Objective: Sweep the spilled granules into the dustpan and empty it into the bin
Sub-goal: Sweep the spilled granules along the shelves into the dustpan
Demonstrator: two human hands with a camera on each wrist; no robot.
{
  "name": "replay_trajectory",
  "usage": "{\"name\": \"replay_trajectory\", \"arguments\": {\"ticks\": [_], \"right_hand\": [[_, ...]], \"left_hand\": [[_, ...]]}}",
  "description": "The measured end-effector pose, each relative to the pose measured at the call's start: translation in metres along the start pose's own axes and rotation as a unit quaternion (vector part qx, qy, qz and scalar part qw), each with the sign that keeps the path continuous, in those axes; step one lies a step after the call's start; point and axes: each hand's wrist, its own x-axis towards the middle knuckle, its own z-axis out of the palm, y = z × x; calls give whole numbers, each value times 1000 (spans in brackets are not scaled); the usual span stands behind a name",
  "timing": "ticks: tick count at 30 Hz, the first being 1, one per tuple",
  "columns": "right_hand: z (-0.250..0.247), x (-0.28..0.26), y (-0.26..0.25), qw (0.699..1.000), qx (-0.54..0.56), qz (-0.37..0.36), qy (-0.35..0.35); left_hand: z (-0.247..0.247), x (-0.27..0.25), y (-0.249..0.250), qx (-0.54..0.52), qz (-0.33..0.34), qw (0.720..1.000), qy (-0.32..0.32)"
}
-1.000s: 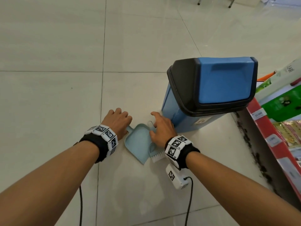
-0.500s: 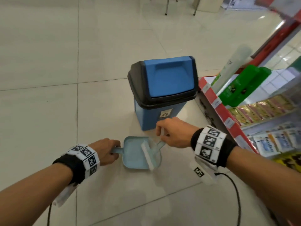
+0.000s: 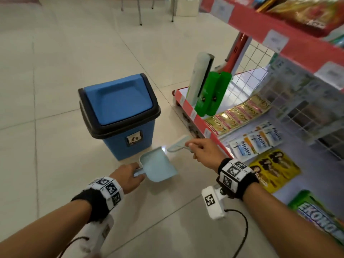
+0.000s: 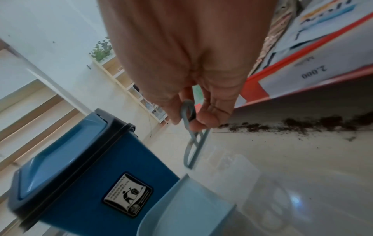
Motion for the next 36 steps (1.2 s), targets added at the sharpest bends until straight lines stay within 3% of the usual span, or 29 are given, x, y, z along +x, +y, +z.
{"name": "replay_trajectory", "arguments": {"ticks": [7,13,18,21,24,29,33,36], "right_hand": [[14,33,25,991,38,4,131],[38,92,28,981,-72,-1,179],[47,139,23,958,-185,-74,205],[48,173,14,938,-264,-91,203],[51,209,7,917,-345,-56,191],[59,233,0,869,-469,-45,151],[54,227,8,893,-441,21,83],[44,189,19,902,-424,55,60]], "left_hand": [[11,49,19,-31,32,999,30],[29,88,21,-110,35,993,33],[38,117,19,-170,42,984,46],[42,123,18,-173,22,984,46],[43,123,16,-162,22,986,36],[38,123,17,-128,26,991,9],[35,118,17,-119,15,993,-5],[32,114,15,-122,5,992,-15]]}}
